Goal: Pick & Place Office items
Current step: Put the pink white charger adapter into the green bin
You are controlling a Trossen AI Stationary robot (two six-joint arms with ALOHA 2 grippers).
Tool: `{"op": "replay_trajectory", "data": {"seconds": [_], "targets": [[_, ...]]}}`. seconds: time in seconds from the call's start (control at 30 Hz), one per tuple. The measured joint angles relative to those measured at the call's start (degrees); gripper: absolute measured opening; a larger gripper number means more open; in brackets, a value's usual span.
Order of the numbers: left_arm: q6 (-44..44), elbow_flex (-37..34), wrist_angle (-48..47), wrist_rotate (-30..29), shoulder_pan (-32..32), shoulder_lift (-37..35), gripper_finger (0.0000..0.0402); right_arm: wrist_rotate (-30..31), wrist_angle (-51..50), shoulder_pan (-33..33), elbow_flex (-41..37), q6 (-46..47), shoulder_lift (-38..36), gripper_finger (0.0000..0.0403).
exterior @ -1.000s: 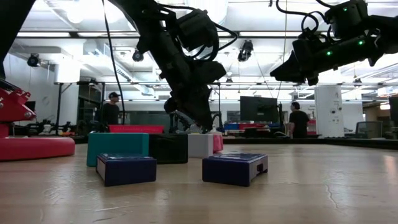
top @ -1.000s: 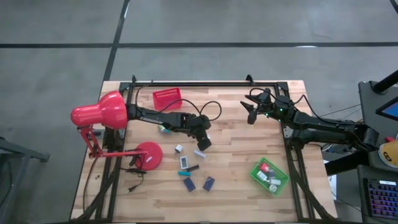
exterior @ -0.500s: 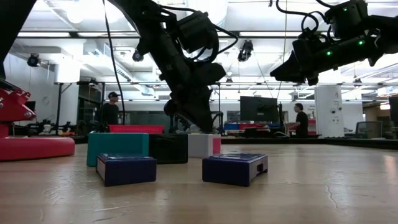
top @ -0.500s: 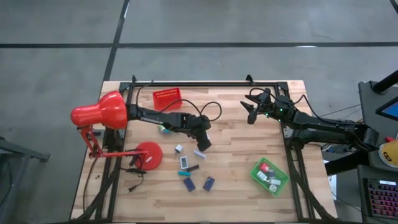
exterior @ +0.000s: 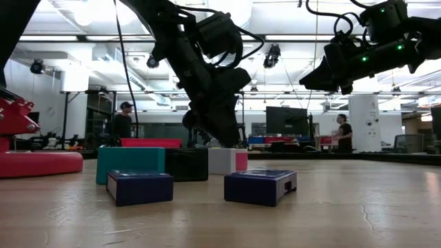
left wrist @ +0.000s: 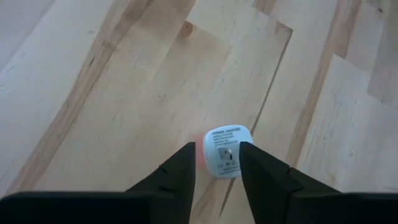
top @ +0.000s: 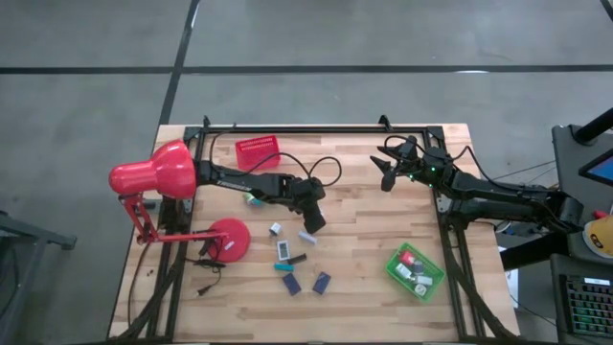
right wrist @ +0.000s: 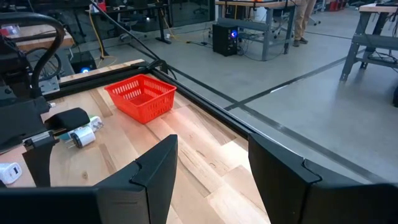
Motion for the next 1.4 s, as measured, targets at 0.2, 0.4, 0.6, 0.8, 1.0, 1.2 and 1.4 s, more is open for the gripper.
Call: {"op": "replay_trajectory", "data": {"seconds": [0.2, 0.4, 0.6, 0.8, 1.0, 1.2, 1.4], "targets": [[-0.1, 0.2, 0.0, 0.0, 0.0, 0.0, 0.0132, 0.0, 0.0, 0.0, 0.0, 0.0, 0.0, 0.0189], [2.0, 2.1, 0.0, 0.0, 0.1, -0.3, 0.0132, 0.0, 0.0, 0.0, 0.0, 0.0, 0.0, 0.0189], [7.9, 4.1, 0.0, -5.3, 0.1, -4.3, 0.0132, 0.0, 0.0, 0.0, 0.0, 0.0, 0.0, 0.0189], [13.6, 2.9, 3.7, -14.1, -0.1, -11.7, 0.0131, 0.0, 0.0, 0.0, 0.0, 0.0, 0.0, 0.0189], [19.8, -4.1, 14.3, -14.0, -0.7, -19.6, 0.0131, 0.0, 0.0, 0.0, 0.0, 0.0, 0.0, 0.0189], [22.0, -15.2, 25.8, -10.9, -0.1, -26.2, 0.0131, 0.0, 0.0, 0.0, 0.0, 0.0, 0.0, 0.0189], [21.4, -21.5, 25.9, -10.7, 1.7, -30.8, 0.0131, 0.0, 0.0, 0.0, 0.0, 0.0, 0.0, 0.0189]]}}
